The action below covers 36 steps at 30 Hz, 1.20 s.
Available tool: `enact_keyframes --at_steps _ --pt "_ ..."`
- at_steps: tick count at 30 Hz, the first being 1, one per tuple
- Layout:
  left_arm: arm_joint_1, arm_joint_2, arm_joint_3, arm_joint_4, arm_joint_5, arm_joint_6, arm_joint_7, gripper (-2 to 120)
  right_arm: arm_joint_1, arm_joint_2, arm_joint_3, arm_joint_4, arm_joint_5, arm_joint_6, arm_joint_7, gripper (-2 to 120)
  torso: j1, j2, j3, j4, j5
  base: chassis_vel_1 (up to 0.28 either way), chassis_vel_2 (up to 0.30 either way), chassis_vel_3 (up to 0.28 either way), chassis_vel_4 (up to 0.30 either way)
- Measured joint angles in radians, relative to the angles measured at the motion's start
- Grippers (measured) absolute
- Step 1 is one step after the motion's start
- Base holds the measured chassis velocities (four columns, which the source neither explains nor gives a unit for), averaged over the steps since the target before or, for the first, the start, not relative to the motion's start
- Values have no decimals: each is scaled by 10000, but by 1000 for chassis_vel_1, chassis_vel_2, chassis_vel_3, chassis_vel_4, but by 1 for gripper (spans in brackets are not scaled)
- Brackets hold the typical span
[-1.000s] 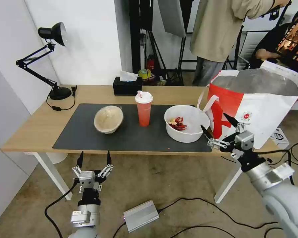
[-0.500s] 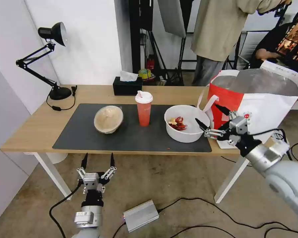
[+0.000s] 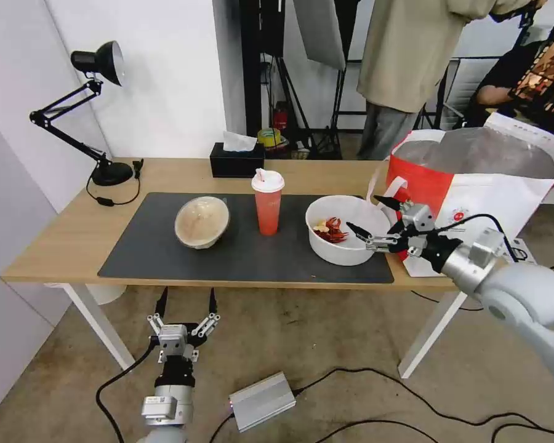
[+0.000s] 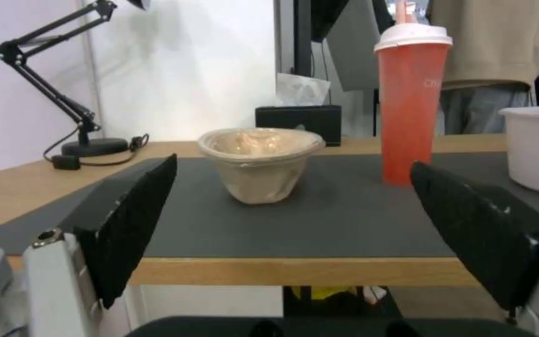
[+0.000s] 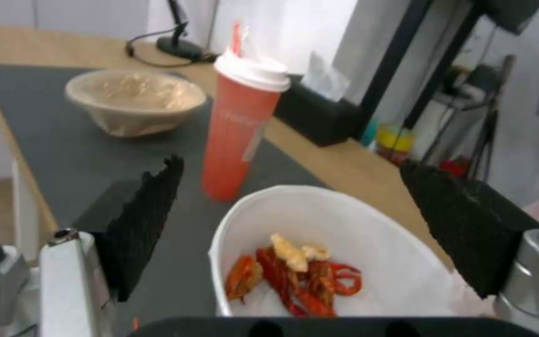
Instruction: Pick up the trash from the table and place it into the takeout bag.
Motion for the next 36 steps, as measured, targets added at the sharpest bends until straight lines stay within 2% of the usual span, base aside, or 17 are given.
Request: enact_keyframes --at_steps 14,18,22,23,36 --pt "-154 37 -48 267 -68 -130 46 100 2751 -387 -2595 -659 638 -786 -1116 91 -1 0 1 0 -1 0 0 0 0" --pt "-216 40 -51 354 -125 -187 67 100 3862 -478 -3653 -743 1161 -1163 -1324 91 0 0 0 1 -2 0 0 0 0" --pt "-225 44 -61 383 -151 -215 70 100 4264 -499 -4111 -788 1282 -1259 -1407 91 -1 0 0 1 -3 0 0 0 0" --pt "-227 59 -135 415 -209 -306 76 100 4746 -531 -4757 -922 1312 -1345 -1543 91 0 0 1 1 -2 0 0 0 0" --pt "-249 85 -236 470 -341 -385 105 100 5429 -388 -5705 -1265 1613 -1544 -1536 89 -1 0 1 0 -2 0 0 0 0"
